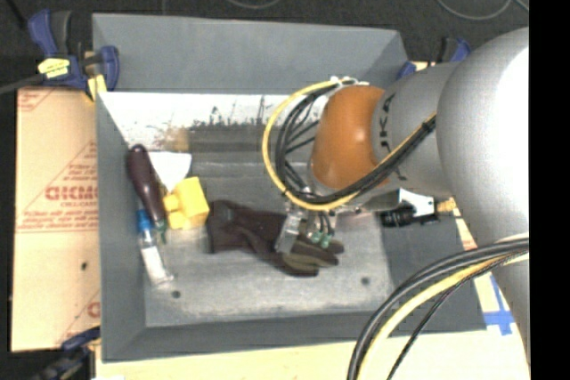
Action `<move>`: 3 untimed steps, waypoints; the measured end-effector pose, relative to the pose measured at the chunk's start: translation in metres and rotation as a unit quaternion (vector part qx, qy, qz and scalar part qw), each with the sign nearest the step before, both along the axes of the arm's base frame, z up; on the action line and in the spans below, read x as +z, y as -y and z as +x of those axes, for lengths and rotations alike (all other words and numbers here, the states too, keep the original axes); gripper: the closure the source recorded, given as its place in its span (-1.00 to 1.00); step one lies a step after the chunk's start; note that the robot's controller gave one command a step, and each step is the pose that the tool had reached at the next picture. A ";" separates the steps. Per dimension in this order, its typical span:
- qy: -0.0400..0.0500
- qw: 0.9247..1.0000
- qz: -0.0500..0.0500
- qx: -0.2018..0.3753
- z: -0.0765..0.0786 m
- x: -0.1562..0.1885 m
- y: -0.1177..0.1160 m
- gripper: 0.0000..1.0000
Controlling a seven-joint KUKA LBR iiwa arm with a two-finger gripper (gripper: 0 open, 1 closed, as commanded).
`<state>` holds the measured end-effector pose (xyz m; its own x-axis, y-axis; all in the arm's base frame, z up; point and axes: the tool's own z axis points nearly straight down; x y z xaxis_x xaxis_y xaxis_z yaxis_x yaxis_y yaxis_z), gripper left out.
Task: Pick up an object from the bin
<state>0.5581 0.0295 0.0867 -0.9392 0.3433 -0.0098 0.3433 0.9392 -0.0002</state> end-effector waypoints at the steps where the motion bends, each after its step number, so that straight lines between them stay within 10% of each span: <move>1: 0.002 1.000 0.000 0.001 0.001 0.009 0.000 1.00; 3: -0.002 1.000 0.000 0.002 -0.001 0.030 0.001 1.00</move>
Offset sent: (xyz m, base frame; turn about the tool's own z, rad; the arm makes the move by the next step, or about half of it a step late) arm -0.0001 0.0000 0.0449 0.0000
